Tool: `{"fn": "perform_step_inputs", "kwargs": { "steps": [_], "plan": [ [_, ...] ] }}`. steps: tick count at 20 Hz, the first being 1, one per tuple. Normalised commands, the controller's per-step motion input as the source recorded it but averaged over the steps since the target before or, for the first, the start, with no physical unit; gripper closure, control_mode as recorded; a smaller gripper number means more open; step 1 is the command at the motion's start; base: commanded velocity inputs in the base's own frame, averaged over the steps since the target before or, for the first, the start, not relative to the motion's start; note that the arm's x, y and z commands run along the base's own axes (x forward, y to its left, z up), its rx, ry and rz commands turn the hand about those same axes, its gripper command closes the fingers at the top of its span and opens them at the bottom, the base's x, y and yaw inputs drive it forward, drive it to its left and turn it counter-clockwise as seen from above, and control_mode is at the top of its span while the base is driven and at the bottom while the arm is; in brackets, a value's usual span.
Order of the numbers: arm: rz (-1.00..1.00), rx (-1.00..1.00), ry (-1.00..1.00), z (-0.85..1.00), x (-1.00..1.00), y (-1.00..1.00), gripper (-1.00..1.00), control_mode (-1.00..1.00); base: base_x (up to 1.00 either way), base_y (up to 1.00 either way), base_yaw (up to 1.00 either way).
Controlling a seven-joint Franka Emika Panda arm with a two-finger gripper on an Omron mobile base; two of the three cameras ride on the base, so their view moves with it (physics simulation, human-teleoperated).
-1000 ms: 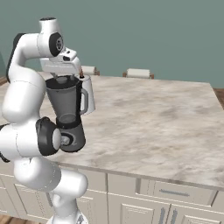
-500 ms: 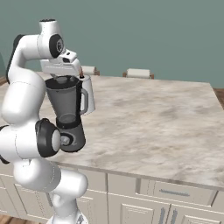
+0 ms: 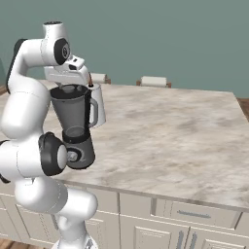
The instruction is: Open the blender lid, put the orange in the blender, close the lid, and start the blender.
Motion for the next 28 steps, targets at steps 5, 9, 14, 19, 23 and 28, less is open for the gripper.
{"fn": "perform_step_inputs", "kwargs": {
  "steps": [5, 9, 14, 19, 23, 28],
  "plan": [
    [0.0, 0.0, 0.03, -0.28, -0.07, 0.19, -1.0, -1.0, 0.0, 0.0, 0.0],
    [0.01, 0.0, 0.0, -0.34, -0.37, 0.19, 1.0, -1.0, 0.0, 0.0, 0.0],
    [0.0, 0.0, 0.0, -0.08, -0.48, 0.12, 1.0, -1.0, 0.0, 0.0, 0.0],
    [0.0, 0.0, 0.0, 0.0, -0.22, 0.13, 1.0, -1.0, 0.0, 0.0, 0.0],
    [0.0, 0.0, 0.0, 0.11, 0.21, 0.03, 1.0, -1.0, 0.0, 0.0, 0.0],
    [0.0, 0.0, -0.04, 0.72, 0.34, -0.02, 1.0, -1.0, 0.0, 0.0, 0.0]
  ]
}}
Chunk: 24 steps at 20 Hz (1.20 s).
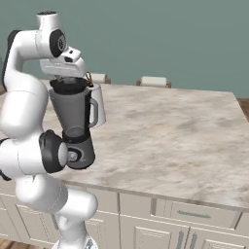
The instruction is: Open the blender lid, put the orange in the blender, close the lid, and start the blender.
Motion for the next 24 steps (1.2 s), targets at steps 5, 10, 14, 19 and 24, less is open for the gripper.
{"fn": "perform_step_inputs", "kwargs": {
  "steps": [5, 10, 14, 19, 24],
  "plan": [
    [0.0, 0.01, -0.21, 0.96, -0.06, -0.25, 1.0, -1.0, 0.0, 0.0, 0.0],
    [0.01, 0.0, -0.28, 0.74, -0.82, -0.39, 1.0, -1.0, 0.0, 0.0, 0.0],
    [0.0, 0.03, -0.19, 0.15, -1.0, -0.71, 1.0, -1.0, 0.0, 0.0, 0.0],
    [0.0, 0.09, -0.05, -0.29, -0.86, -0.99, 1.0, -1.0, 0.0, 0.0, 0.0],
    [0.0, 0.05, 0.0, -0.78, -0.45, -1.0, 1.0, -1.0, 0.0, 0.0, 0.0]
  ]
}}
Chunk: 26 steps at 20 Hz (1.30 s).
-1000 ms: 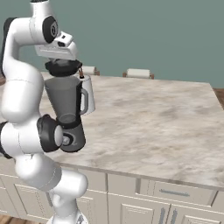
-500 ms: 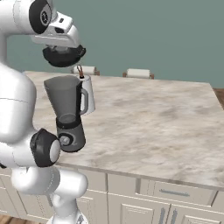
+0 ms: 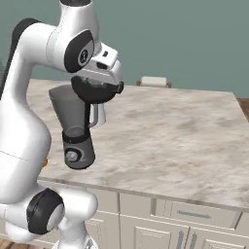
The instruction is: Open the blender lid, put the orange in the blender, close the lid, and start the blender.
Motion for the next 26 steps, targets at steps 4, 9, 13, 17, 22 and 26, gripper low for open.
{"fn": "perform_step_inputs", "kwargs": {
  "steps": [4, 9, 13, 17, 22, 26],
  "plan": [
    [-0.01, 0.0, 0.02, -1.0, -0.08, -1.0, 1.0, -1.0, 0.0, 0.0, 0.0],
    [-0.01, -0.01, 0.11, -1.0, 0.07, -0.79, 1.0, -1.0, 0.0, 0.0, 0.0],
    [0.0, -0.04, 0.15, -0.96, 0.43, -0.51, 1.0, -1.0, 0.0, 0.0, 0.0],
    [0.0, -0.02, 0.14, -0.68, 0.55, -0.35, 1.0, -1.0, 0.0, 0.0, 0.0],
    [0.0, -0.04, 0.19, -0.7, 0.55, -0.2, 1.0, -1.0, 0.0, 0.0, 0.0],
    [0.0, 0.0, 0.16, -0.71, 0.42, -0.36, 1.0, -1.0, 0.0, 0.0, 0.0]
  ]
}}
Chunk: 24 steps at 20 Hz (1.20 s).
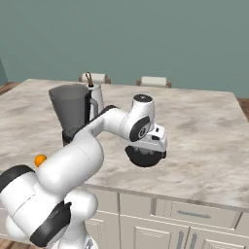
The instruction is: Open the blender lid, put the orange in the blender, close the lid, and start the blender.
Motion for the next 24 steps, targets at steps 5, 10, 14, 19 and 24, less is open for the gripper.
{"fn": "perform_step_inputs", "kwargs": {
  "steps": [5, 10, 14, 19, 24],
  "plan": [
    [0.0, 0.0, 0.02, -0.71, 0.08, -0.5, 1.0, -1.0, 0.0, 0.0, 0.0],
    [0.0, 0.02, -0.03, -0.1, 0.0, -0.21, 1.0, -1.0, 0.0, 0.0, 0.0],
    [0.0, 0.0, 0.0, -0.2, 0.36, 0.0, 1.0, -1.0, 0.0, 0.0, 0.0],
    [0.0, 0.0, 0.02, -0.37, 0.39, 0.0, 1.0, -1.0, 0.0, 0.0, 0.0],
    [0.0, 0.0, 0.0, -0.26, 0.18, 0.0, 1.0, -1.0, 0.0, 0.0, 0.0]
  ]
}}
